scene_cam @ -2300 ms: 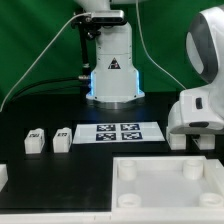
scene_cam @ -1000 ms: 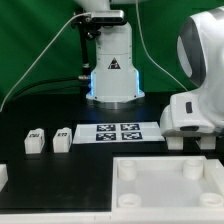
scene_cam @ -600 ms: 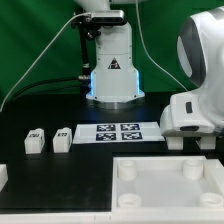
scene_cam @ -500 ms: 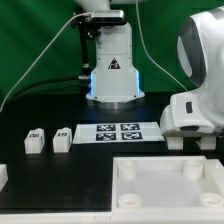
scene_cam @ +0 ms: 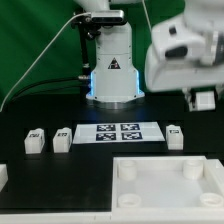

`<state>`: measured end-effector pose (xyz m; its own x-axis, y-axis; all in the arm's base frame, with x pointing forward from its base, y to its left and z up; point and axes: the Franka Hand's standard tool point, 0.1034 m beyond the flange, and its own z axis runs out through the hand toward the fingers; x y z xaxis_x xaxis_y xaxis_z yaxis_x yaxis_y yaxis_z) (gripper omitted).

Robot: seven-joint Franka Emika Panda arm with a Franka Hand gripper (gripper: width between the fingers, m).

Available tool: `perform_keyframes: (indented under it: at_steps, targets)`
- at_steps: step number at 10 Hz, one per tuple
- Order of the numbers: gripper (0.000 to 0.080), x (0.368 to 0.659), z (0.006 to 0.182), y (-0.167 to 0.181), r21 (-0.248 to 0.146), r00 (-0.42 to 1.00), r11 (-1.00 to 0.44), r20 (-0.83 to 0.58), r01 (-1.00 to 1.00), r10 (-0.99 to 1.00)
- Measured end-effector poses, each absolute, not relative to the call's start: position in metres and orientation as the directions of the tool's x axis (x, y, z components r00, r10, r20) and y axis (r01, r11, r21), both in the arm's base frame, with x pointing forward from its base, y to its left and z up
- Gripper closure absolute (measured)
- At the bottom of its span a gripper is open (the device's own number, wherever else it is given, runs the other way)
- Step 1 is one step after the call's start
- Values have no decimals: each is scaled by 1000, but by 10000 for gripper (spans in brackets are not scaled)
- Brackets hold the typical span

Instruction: Assemble one leg

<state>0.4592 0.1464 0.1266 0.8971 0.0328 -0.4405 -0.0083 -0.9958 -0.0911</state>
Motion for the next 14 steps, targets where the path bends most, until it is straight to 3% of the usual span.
perform_keyframes:
  at_steps: [1, 4, 5, 8, 11, 14]
  targets:
    - [508, 463, 135, 148, -87, 938, -996, -346, -19, 13]
    - [508, 470, 134, 148, -103, 997, -995, -72, -11, -3]
    - [508, 483, 135, 137, -109, 999, -994, 31, 33, 30]
    - [508, 555, 165, 98, -105, 941, -994, 340, 34, -4]
    - [508, 579, 192, 103, -125, 833, -992, 550, 23, -50]
    - [508, 575, 183, 103, -122, 808, -992, 588, 27, -50]
